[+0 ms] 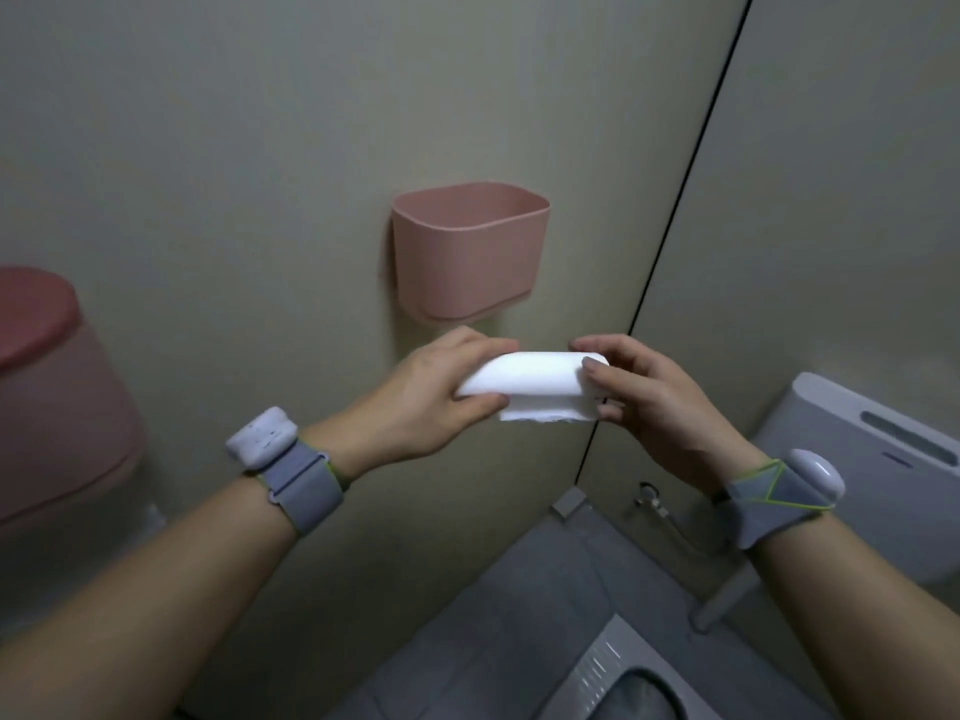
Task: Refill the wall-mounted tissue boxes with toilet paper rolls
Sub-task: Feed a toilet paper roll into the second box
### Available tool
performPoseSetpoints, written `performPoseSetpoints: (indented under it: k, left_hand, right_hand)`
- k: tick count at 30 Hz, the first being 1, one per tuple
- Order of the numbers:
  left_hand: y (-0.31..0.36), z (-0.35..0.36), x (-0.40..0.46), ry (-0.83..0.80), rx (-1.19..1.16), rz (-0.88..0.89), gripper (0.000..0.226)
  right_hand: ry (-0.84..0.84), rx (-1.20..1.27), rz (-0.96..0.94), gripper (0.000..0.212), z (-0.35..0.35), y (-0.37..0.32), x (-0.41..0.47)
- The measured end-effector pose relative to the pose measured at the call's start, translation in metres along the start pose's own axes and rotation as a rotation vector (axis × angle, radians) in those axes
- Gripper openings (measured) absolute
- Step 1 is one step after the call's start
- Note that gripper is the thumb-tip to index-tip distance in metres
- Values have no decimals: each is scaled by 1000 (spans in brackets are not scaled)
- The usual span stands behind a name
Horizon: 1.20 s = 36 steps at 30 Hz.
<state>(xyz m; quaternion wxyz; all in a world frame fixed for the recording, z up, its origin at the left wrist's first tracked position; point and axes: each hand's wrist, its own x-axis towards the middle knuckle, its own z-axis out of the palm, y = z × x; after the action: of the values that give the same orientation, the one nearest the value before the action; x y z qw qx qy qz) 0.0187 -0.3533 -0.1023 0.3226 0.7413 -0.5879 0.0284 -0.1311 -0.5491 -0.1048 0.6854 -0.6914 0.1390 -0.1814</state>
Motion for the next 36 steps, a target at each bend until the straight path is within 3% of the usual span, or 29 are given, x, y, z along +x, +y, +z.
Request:
performPoseSetpoints:
  k: [8,11,14,19,22,26,30,33,36]
  left_hand:
    - [-19,-51,90,167,-17,-44,51]
    - [-21,-78,105,230,-103,-99,37]
    - [-22,-97,113,317,-126,-176,22]
    - [-33,-113,127,430,-134,-242,19]
    - [-43,-120,140,500,-35,-276,26]
    - [-45,-119,153,496,207,-196,48]
    - [-48,-120,166,424,526,-92,42]
    - [-45,-120,171,433,571,-138,36]
    - [-41,-117,170,469,476,-261,28]
  right_hand:
    - [-104,-200,-309,37,-27,-75,97]
    - [-225,-274,-395,39,-19,-100,130]
    - [-279,-344,-479,31,-6,-118,164]
    - [-327,-256,-570,12,9,-130,209]
    - [-365,-221,-551,6,11,-129,244]
    - [-443,-189,-525,17,8,-128,279]
    - [-583,-194,-534,23,5,-135,308]
    - [-673,-259,-632,24,0,-143,323]
    - [-734,-526,-871,38,-2,-150,332]
